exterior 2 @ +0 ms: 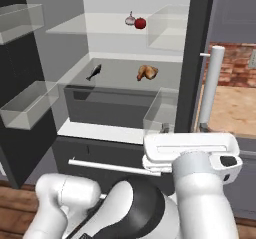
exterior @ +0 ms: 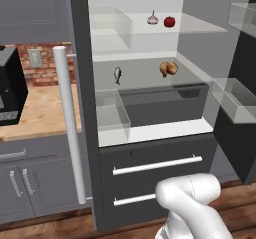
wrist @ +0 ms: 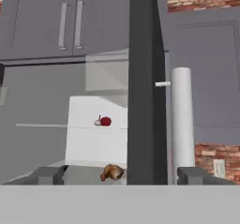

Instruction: Gather the tomato and garlic from the fridge and place them on a tray on the dining counter. Then gather the fish and chicken drumstick from the fridge and place them on the other tray.

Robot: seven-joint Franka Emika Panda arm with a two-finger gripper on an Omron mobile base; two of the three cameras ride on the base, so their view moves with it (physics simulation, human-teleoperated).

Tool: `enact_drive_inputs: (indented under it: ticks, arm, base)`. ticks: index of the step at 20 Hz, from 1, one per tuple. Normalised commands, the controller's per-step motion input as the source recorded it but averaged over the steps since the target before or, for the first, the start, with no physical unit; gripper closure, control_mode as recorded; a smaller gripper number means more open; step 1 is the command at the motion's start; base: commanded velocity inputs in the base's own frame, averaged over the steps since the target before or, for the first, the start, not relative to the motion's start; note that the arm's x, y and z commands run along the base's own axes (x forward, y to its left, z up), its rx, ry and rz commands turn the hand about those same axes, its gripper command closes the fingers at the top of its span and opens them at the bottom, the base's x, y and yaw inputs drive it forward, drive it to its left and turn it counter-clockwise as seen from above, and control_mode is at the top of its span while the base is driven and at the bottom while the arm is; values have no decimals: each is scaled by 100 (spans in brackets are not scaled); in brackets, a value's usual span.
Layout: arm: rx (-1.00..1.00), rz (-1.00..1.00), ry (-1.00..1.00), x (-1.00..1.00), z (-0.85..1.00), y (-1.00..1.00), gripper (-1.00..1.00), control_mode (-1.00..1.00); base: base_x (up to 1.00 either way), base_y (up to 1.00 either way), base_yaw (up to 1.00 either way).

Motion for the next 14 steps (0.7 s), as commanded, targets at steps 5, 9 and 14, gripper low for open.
enact_drive_inputs:
  ticks: [5,9,14]
  arm:
    - [-13,-24,10,-21,31,99,-100,-100]
    - [-9,-45,2,0,14,75,-100,-100]
    - [-3,-47,0,14,5,44,-100,-100]
  base:
    - [0,0,0]
    - [0,0,0]
    - [0,0,0]
